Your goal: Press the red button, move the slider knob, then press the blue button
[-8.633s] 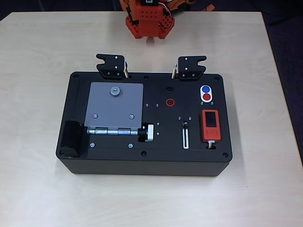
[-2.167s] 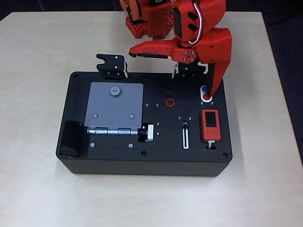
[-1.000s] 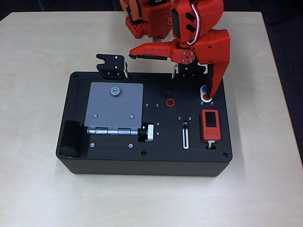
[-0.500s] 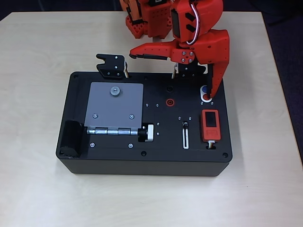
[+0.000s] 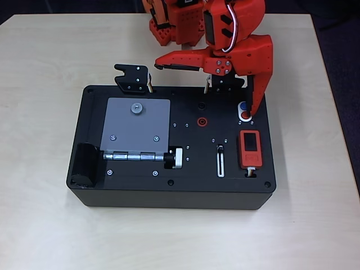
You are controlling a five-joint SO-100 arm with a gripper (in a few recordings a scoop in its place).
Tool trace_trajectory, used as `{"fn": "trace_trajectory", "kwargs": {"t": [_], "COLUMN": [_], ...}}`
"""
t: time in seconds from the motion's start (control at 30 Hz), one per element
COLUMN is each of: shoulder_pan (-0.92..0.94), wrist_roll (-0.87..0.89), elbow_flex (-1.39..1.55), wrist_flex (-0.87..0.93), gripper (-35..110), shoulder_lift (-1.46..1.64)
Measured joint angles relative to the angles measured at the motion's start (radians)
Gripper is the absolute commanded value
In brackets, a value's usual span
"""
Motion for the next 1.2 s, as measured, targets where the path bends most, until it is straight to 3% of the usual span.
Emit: {"fn": "trace_trajectory", "kwargs": {"t": [0.33, 0.63, 1.2], "shoulder_pan": [0.014, 0.035, 0.123], "wrist_roll": [-0.031, -0.084, -0.156], "elbow_flex": [-0.066, -0.094, -0.155], "wrist_flex": [0.038, -0.011, 0.092], "gripper": [104, 93, 28], "shoulder_lift": [-0.003, -0.009, -0.025]}}
